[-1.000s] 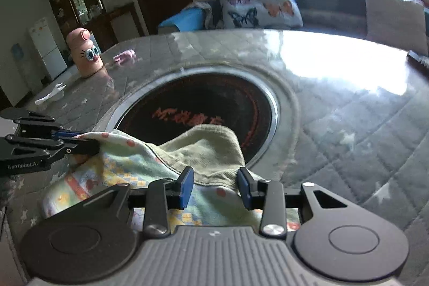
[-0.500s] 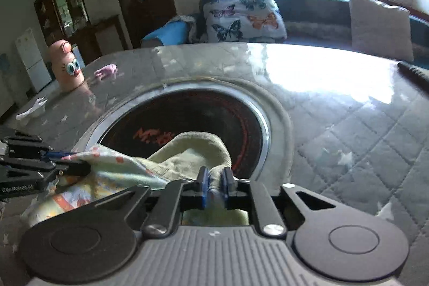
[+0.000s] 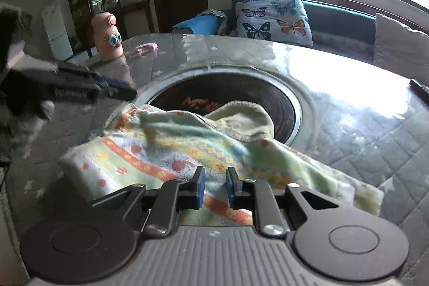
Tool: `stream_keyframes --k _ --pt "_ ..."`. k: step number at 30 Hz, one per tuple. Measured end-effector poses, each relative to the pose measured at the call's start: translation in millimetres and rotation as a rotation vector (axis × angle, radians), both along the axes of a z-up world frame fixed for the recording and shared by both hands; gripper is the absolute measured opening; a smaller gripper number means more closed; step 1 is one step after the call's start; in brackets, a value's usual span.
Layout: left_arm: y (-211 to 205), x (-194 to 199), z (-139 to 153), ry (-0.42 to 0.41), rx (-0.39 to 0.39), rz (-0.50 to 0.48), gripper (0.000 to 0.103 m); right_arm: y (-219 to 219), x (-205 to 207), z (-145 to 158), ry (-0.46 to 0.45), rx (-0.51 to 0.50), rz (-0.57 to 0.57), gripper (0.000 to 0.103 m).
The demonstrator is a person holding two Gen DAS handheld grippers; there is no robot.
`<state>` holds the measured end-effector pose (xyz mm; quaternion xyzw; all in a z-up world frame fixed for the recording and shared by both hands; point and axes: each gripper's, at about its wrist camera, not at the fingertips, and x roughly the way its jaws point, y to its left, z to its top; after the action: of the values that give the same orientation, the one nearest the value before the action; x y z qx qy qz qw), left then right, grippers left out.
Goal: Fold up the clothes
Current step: 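Lower the folded shirt onto the table and open both grippers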
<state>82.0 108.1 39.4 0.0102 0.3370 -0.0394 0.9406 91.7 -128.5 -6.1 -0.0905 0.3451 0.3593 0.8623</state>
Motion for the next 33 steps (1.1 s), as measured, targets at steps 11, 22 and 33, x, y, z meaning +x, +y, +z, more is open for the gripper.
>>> stream_keyframes --k 11,22,33 --pt "-55 18 -7 0.059 -0.091 -0.177 0.018 -15 23 7 0.018 0.068 -0.097 0.017" --pt "-60 46 -33 0.130 -0.107 -0.147 0.017 -16 56 -10 0.092 0.087 -0.148 0.013" --pt "-69 6 -11 0.035 -0.095 -0.203 0.018 -13 12 13 0.005 0.063 -0.037 0.016"
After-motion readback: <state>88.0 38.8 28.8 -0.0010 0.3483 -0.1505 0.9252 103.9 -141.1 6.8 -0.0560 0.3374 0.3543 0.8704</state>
